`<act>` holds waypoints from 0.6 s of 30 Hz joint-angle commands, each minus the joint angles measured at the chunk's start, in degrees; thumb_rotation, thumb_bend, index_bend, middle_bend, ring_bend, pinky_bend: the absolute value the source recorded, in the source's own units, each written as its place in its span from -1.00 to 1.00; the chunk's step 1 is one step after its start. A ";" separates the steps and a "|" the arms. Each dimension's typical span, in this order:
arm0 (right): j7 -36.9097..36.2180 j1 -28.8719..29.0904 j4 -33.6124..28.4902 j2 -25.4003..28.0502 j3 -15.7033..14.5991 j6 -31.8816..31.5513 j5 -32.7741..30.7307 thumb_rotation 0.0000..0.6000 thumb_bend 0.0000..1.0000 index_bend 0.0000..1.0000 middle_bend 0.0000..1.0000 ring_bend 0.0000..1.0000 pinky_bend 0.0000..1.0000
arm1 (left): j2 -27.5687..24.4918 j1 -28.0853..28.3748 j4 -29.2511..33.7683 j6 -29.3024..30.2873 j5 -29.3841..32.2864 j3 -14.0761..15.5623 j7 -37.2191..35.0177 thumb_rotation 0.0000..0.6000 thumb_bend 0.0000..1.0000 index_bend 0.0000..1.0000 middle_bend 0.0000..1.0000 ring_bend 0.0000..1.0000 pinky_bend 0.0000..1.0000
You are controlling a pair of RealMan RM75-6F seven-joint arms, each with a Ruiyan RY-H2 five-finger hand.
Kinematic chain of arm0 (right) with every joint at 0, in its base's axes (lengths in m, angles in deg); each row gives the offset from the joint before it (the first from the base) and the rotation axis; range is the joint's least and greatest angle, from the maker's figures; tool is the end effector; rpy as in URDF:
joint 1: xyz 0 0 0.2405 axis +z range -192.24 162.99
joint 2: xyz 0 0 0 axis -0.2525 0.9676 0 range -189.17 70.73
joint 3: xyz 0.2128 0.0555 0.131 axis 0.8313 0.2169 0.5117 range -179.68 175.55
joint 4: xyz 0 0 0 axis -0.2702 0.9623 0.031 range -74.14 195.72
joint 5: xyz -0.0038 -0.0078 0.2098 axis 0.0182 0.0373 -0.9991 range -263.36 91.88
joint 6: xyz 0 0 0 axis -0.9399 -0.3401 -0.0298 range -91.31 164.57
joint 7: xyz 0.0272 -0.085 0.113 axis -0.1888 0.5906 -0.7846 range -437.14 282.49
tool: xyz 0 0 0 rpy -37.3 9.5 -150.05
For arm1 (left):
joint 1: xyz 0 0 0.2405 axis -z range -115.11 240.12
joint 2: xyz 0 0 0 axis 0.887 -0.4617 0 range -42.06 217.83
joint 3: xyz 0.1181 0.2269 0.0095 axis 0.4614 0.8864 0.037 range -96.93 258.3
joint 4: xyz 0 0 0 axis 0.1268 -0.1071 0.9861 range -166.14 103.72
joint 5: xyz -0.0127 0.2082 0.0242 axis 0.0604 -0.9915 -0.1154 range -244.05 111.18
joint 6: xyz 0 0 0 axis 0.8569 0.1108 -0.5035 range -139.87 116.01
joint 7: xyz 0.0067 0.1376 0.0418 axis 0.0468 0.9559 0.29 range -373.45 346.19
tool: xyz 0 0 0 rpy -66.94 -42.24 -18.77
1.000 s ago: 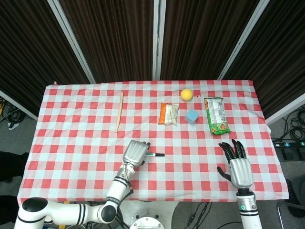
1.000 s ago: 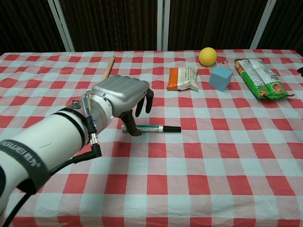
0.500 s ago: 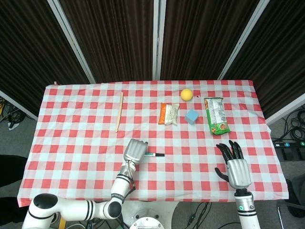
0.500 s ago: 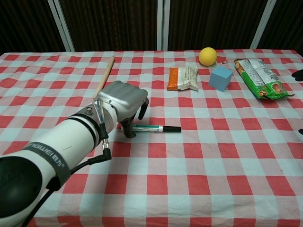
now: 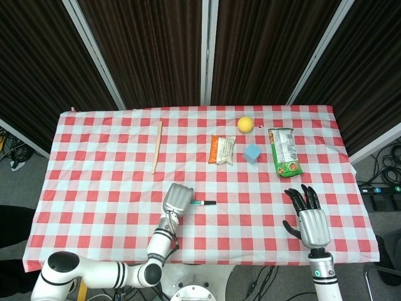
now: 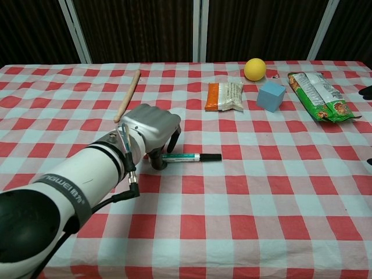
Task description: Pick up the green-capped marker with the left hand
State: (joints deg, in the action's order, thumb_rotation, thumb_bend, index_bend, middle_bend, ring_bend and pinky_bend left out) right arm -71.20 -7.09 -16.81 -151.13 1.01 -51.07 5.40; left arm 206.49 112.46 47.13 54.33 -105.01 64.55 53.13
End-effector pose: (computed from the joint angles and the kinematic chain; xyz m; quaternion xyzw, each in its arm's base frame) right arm -0.2698 -0.1920 0.0273 0.5925 -0.3790 0.4639 0.5386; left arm -0.0559 0.2935 -0.1400 -0.7868 -0.3223 -0.2296 0.4737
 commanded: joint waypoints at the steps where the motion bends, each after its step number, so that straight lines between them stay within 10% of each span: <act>1: -0.02 0.01 0.01 0.01 0.00 0.01 -0.05 1.00 -0.88 -0.64 -0.64 -1.00 -1.00 | -0.01 0.37 -0.37 -0.12 0.54 0.14 -0.02 1.00 -0.43 0.02 0.11 0.56 0.66; 18: -0.19 0.07 0.05 0.08 -0.08 -0.14 -0.07 1.00 -0.88 -0.64 -0.63 -1.00 -1.00 | -0.31 1.97 0.02 0.93 1.12 0.58 -1.38 1.00 -0.25 0.09 0.18 0.59 0.67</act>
State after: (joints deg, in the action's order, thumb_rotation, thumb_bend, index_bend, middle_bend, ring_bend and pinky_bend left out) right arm -71.39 -7.03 -16.76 -151.04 0.94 -51.21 5.33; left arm 206.22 114.39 47.11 55.23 -103.84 65.11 51.80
